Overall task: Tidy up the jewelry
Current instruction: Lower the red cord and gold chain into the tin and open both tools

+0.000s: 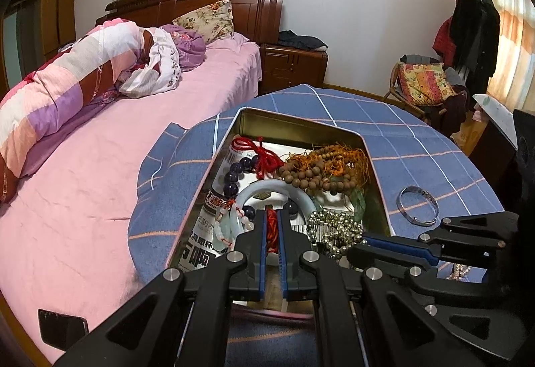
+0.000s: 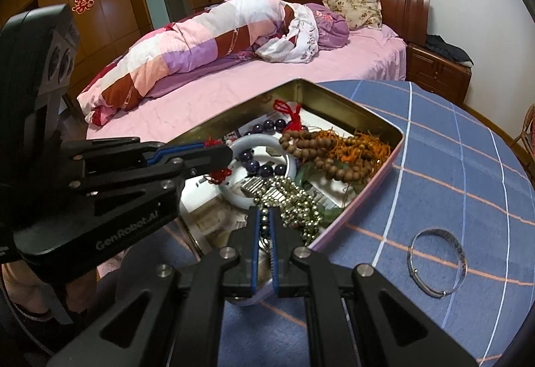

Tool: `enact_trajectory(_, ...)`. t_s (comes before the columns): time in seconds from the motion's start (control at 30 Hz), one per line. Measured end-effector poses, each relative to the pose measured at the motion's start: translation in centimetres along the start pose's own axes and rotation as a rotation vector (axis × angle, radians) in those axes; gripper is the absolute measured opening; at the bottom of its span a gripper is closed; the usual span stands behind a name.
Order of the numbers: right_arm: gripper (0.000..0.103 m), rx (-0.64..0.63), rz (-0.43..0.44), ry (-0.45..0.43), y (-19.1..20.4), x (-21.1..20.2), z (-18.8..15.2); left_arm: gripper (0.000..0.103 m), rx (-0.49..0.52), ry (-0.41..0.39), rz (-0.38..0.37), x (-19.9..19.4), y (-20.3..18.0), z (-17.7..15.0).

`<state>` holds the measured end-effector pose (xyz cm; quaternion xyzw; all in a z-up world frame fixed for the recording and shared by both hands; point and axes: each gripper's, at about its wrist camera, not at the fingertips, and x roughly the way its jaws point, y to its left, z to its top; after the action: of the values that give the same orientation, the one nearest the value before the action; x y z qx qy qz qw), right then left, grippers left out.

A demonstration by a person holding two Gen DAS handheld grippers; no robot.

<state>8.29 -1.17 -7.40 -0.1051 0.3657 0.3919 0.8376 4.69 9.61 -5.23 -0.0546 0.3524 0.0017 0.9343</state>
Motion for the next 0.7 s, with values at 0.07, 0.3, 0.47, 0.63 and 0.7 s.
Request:
enact_trajectory(0.07,0.008,0.004,0.001,0.002,0.0,0.1,0.0,0.005,0.001,-0.002,0.007,0.0,0.0,0.0)
enact_trajectory(0.3,0.011,0.012,-0.005,-0.008,-0.2,-0.1,0.0,0.006,0.009,0.002,0.007,-0.3,-0.3,-0.1)
enact_trajectory(0.47,0.038,0.019,-0.009,-0.033,-0.5,-0.8,-0.1,0.069,-0.009,-0.022,0.065,-1.0,-0.2,-0.1)
enact_trajectory(0.63,0.051,0.039,-0.035,-0.055,-1.1,-1.9,0.0,0.077,-0.020,-0.047,0.067,-1.7,0.2,0.0)
enact_trajectory(0.7,0.054,0.049,-0.046,-0.058,-1.4,-2.3,-0.1,0.077,-0.017,-0.043,0.076,-1.6,0.2,0.0)
